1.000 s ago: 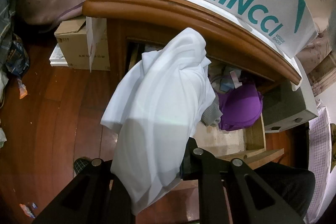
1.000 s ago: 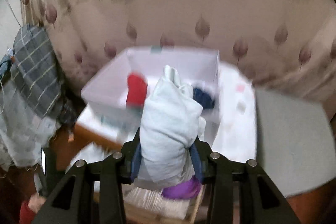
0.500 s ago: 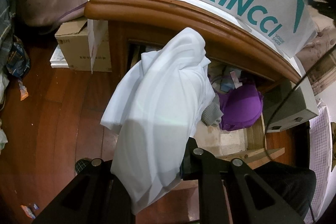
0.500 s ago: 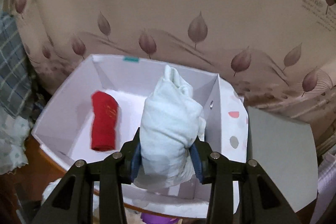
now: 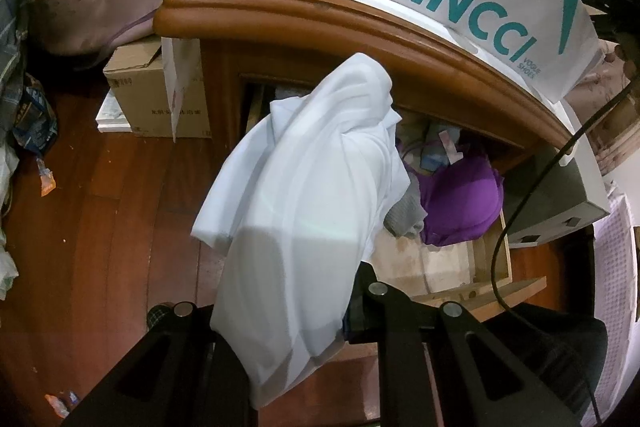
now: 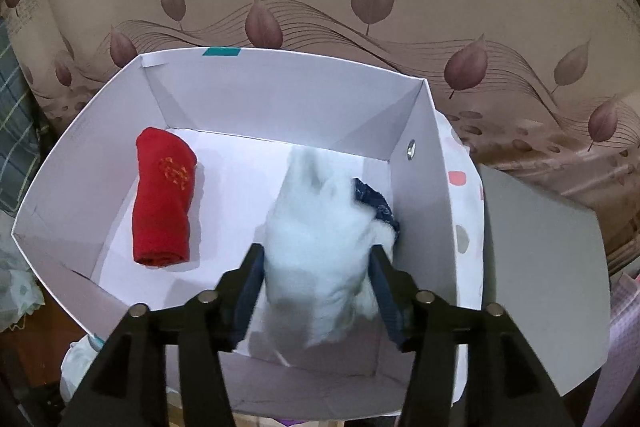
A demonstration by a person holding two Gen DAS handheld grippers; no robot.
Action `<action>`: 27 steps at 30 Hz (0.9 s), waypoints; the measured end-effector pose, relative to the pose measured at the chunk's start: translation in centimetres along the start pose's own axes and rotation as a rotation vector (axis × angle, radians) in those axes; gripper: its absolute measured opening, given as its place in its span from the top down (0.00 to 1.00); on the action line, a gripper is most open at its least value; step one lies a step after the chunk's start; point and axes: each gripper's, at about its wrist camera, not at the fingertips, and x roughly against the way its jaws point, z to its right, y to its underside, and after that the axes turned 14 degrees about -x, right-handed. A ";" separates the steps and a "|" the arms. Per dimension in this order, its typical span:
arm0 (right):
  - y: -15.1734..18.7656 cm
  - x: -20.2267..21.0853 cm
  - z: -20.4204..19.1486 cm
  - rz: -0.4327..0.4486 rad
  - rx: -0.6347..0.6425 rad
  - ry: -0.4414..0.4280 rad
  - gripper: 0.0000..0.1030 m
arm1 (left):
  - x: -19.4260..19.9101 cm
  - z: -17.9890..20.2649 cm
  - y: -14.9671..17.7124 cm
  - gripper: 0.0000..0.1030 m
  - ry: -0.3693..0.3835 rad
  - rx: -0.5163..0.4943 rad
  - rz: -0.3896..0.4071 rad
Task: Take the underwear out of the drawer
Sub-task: 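Carry the white underwear into the shoe box and open the right gripper, then withdraw the right tool back toward the drawer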
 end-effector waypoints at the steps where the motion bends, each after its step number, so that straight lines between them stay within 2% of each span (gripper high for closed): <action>1: 0.1 0.3 0.0 0.016 -0.003 -0.004 0.41 | 0.0 0.0 0.0 0.86 -0.001 0.001 0.001; 3: 0.3 1.4 0.2 0.060 -0.006 -0.044 0.39 | 0.1 0.0 0.0 0.86 -0.003 0.000 0.003; 6: 1.9 4.4 1.0 0.179 -0.027 -0.081 0.36 | 0.0 0.1 0.0 0.86 -0.007 -0.006 0.001; 8: 4.2 6.4 2.1 0.268 -0.038 -0.098 0.30 | -0.1 0.2 0.0 0.86 -0.009 -0.009 0.001; 11: 8.5 8.1 4.4 0.364 -0.070 -0.116 0.28 | 0.1 0.3 0.1 0.86 -0.014 -0.013 0.004; 14: 13.4 8.0 6.6 0.407 -0.080 -0.112 0.26 | 0.1 0.2 0.1 0.86 -0.023 -0.013 0.003; 18: 18.1 5.5 8.8 0.386 -0.074 -0.054 0.25 | 0.5 0.6 0.1 0.86 -0.052 -0.030 0.008; 24: 20.8 1.7 10.4 0.330 -0.090 -0.023 0.26 | 2.0 1.3 -0.4 0.86 -0.078 -0.038 0.058; 27: 20.8 0.7 11.9 0.292 -0.165 -0.036 0.25 | 3.2 1.6 -0.5 0.86 -0.083 -0.024 0.086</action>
